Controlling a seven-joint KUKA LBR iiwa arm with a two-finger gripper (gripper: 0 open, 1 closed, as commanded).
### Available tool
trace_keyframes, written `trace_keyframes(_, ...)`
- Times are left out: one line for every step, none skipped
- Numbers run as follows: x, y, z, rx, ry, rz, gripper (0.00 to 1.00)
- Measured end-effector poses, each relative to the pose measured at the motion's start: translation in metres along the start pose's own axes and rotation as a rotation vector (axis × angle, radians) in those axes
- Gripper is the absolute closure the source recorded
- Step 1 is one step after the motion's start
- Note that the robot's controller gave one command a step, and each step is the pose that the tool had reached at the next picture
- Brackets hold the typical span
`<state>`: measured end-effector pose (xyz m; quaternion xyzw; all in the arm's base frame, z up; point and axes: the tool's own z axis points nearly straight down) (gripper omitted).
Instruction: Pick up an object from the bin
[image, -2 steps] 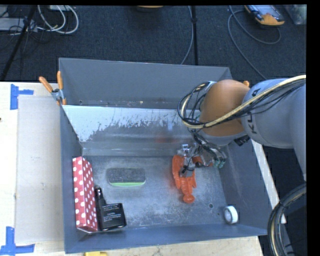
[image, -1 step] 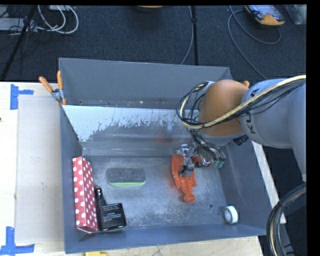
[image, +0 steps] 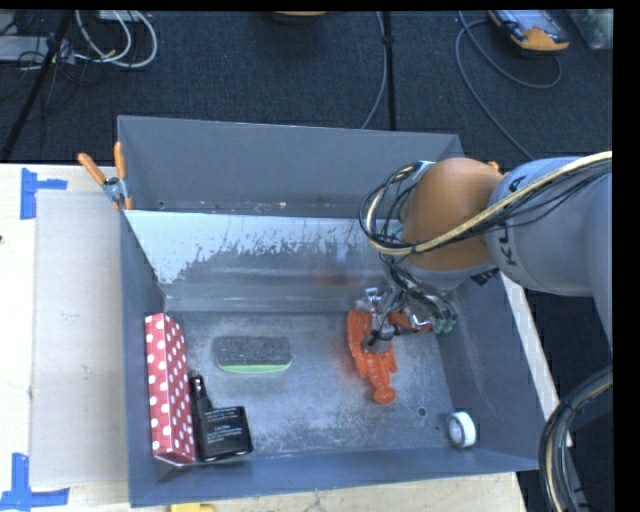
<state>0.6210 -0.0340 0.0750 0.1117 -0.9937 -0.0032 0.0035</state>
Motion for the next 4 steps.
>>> trace_keyframes(0.003, -0.012, 0.001, -0.003, 0.002, -0.059, 1.0)
trace_keyframes(0.009, -0.024, 0.0, -0.009, 0.002, -0.047, 1.0)
trace_keyframes(0.01, -0.027, 0.002, -0.007, 0.003, -0.05, 1.0)
trace_keyframes(0.019, -0.025, -0.064, -0.01, 0.002, -0.036, 1.0)
